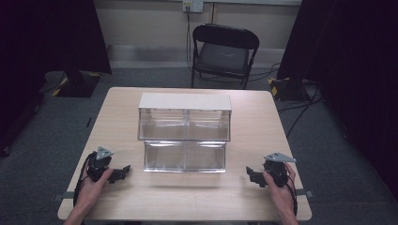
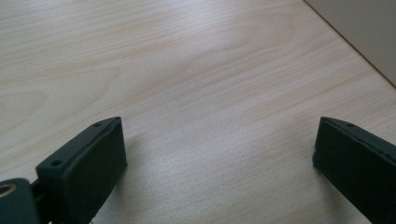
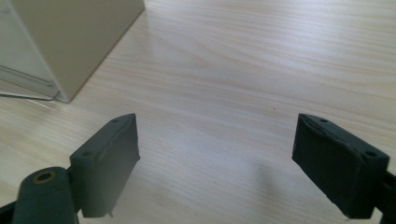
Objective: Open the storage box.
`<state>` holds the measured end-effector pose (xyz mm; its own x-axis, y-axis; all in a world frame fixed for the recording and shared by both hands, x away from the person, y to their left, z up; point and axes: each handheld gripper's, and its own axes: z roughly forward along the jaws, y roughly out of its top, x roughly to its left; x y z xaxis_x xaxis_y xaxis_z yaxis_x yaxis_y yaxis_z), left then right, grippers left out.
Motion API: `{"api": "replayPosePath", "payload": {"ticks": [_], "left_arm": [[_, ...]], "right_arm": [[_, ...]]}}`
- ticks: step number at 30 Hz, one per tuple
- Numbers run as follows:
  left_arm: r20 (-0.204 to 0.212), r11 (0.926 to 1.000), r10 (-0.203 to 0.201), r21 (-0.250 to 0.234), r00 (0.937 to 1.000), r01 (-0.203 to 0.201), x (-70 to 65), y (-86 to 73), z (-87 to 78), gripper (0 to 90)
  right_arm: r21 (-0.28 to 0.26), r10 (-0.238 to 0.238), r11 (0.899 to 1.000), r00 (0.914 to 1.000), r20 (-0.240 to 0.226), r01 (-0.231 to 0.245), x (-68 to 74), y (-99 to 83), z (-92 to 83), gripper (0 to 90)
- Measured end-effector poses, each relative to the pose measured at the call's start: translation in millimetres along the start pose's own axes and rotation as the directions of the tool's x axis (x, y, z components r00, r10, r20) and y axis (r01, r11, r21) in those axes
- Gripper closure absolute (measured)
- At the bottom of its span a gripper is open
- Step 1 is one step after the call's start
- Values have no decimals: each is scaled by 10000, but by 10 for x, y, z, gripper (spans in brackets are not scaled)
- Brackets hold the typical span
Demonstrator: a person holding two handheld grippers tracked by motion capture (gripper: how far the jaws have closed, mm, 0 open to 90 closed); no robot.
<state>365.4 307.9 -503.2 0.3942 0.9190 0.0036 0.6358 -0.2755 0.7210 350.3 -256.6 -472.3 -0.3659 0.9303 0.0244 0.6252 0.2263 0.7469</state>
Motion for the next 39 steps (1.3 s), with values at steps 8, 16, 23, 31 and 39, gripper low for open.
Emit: {"api": "replayPosePath", "payload": {"ticks": [8, 16, 23, 31, 39], "left_arm": [[11, 10000, 2, -6, 10000, -2, 0, 0, 0, 21], [12, 10000, -2, -7, 10000, 2, 0, 0, 0, 21], [11, 10000, -15, -6, 10000, 15, -1, 0, 0, 21], [12, 10000, -4, -9, 10000, 4, 0, 0, 0, 21], [9, 10000, -6, -5, 10000, 6, 0, 0, 0, 21]], "right_arm": [[-263, -230, 9994, 9981, -569, 215, 134, 49, -49, 148], [-401, -256, 9990, 9955, -913, 220, 223, 80, -70, 141], [-642, -493, 9971, 9889, -1402, 407, 319, 113, -111, 142], [-766, -902, 9942, 9742, -2068, 758, 464, 151, -153, 143], [-803, -1135, 9920, 9646, -2380, 969, 564, 180, -154, 149]]}}
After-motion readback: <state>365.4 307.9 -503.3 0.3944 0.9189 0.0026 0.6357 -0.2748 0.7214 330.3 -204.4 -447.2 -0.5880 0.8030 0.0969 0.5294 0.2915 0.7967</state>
